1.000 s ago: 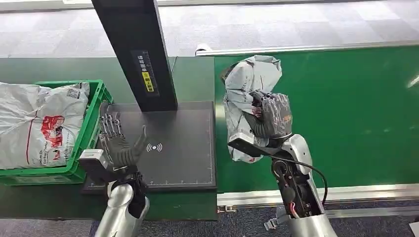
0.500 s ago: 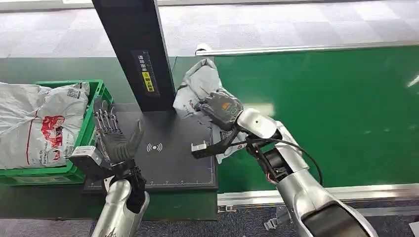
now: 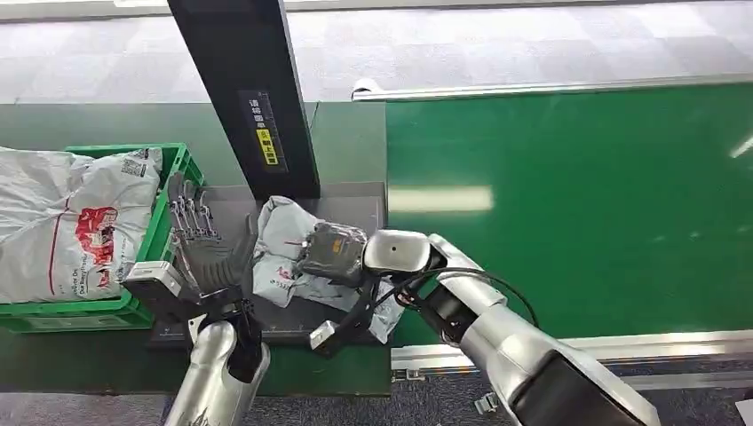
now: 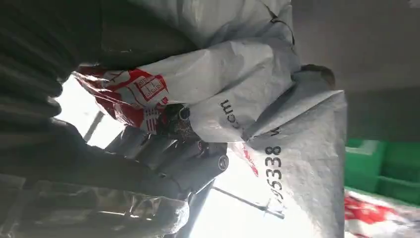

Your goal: Moved the parcel from conveyor to table for the left to box.

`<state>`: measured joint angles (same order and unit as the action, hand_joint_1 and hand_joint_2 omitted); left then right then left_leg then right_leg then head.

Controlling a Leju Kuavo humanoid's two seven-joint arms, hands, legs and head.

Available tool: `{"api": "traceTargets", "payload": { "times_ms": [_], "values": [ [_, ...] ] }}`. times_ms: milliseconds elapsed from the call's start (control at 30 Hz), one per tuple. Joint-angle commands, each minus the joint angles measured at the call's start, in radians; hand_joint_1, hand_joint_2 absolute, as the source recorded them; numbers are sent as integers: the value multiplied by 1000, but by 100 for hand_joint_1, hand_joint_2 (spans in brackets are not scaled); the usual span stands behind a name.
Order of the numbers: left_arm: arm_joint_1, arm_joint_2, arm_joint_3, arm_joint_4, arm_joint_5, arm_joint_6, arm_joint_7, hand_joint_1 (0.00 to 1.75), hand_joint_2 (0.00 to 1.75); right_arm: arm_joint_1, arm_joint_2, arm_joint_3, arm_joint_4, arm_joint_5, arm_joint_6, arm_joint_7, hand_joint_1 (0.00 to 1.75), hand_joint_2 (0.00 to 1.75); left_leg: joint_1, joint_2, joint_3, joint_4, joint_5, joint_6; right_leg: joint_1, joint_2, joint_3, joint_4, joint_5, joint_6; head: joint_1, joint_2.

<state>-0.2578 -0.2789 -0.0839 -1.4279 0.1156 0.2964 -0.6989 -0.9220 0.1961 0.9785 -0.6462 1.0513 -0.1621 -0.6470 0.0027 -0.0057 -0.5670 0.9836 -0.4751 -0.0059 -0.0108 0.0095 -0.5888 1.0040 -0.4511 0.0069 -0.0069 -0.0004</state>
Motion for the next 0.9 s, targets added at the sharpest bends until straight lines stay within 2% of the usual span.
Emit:
{"api": "traceTargets", "payload": {
  "times_ms": [33,67,200,233,267,300,500,600,800,867,900],
  "values": [
    [-30,23,-8,55,12,-5,1,0,175,-47,-6,216,28,-58,-123,-8,175,175,0,0,2,-1,0,-1,0,-1,2,0,-1,-1,0,0],
    [-31,26,-9,54,14,2,1,0,175,-58,-9,270,25,28,-220,31,175,175,0,0,3,-1,-1,-1,0,-1,3,-1,-1,-1,0,0],
    [-24,30,-13,46,16,8,1,0,175,-69,19,341,84,95,-320,137,175,175,0,1,2,-1,0,-1,0,0,1,0,0,-1,0,0],
    [-21,31,-14,45,17,5,1,0,175,-78,28,357,119,108,-325,156,145,175,0,1,3,-1,-1,-1,0,0,2,-1,-1,-1,0,0],
    [-19,31,-14,45,17,4,1,0,175,-84,34,366,137,114,-331,165,23,175,0,1,2,-1,0,-1,0,0,1,0,-1,-1,0,0],
    [-18,31,-14,46,18,-2,1,0,175,-88,36,349,154,89,-329,163,0,175,0,1,1,-1,0,0,0,0,1,0,0,0,0,0],
    [-20,25,-4,44,9,-11,1,0,175,-105,35,310,166,42,-405,145,0,175,0,1,1,0,0,-1,0,0,1,0,0,0,0,0],
    [-39,23,-11,67,7,-13,1,0,175,-93,35,297,150,42,-489,152,0,175,0,0,1,-1,0,-1,0,-1,2,0,-1,-1,0,0],
    [-42,21,-15,68,5,-13,1,0,175,-88,35,285,145,35,-511,163,0,175,0,0,1,0,0,-1,0,-1,1,0,0,-1,0,0],
    [-41,19,-14,65,5,-14,1,0,175,-77,27,240,119,-8,-536,156,0,175,0,-1,1,0,0,-1,0,-2,1,0,0,-1,0,0],
    [-42,17,-12,63,4,-14,1,0,175,-50,6,164,55,-30,-536,142,0,175,0,0,1,0,0,0,0,-1,0,0,0,0,0,0]
  ]
}}
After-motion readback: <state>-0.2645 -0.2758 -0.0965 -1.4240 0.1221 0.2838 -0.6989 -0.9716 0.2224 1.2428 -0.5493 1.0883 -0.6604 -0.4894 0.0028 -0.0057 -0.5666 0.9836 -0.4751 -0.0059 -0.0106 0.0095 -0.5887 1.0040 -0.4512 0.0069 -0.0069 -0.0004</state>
